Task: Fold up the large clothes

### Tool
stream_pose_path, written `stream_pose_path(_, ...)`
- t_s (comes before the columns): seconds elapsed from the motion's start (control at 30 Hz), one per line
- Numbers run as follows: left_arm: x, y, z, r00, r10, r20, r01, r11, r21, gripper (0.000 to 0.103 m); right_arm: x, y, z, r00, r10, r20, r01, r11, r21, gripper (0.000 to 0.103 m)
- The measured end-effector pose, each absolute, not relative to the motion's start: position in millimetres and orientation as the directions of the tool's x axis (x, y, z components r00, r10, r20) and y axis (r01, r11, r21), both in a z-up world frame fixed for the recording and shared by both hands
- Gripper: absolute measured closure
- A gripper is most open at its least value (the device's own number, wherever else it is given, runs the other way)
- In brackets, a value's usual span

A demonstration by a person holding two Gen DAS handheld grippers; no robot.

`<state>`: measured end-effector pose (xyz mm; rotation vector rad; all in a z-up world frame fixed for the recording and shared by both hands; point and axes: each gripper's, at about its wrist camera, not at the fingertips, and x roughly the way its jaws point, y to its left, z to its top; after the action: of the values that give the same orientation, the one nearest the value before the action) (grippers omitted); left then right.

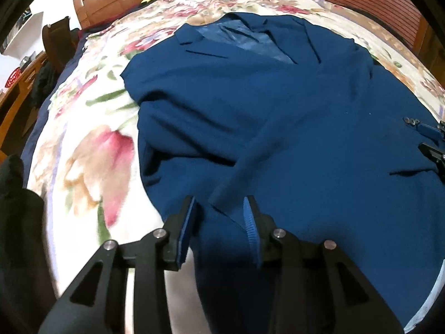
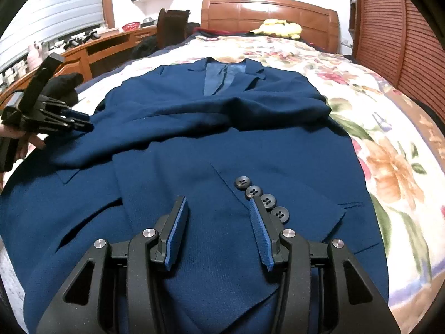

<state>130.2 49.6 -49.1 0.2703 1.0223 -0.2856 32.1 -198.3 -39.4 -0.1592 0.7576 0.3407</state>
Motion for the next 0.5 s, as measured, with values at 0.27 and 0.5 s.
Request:
stream_pose_path(0.27,144,46,-52,0.498,-0.115,-0.859,0.376,0.922,0.095,0.069,31,-201,-40,0.677,0.263,-0.688,-0.365,0.931,-0.004,0.056)
stream_pose_path(0.5,141,42,-56,0.452,-0.156,-0.878,0.423,0.905,0.057,0.103,30,-200,-41,0.677,0.263,-0.688,-0.368,0.93,-0.007,0.056)
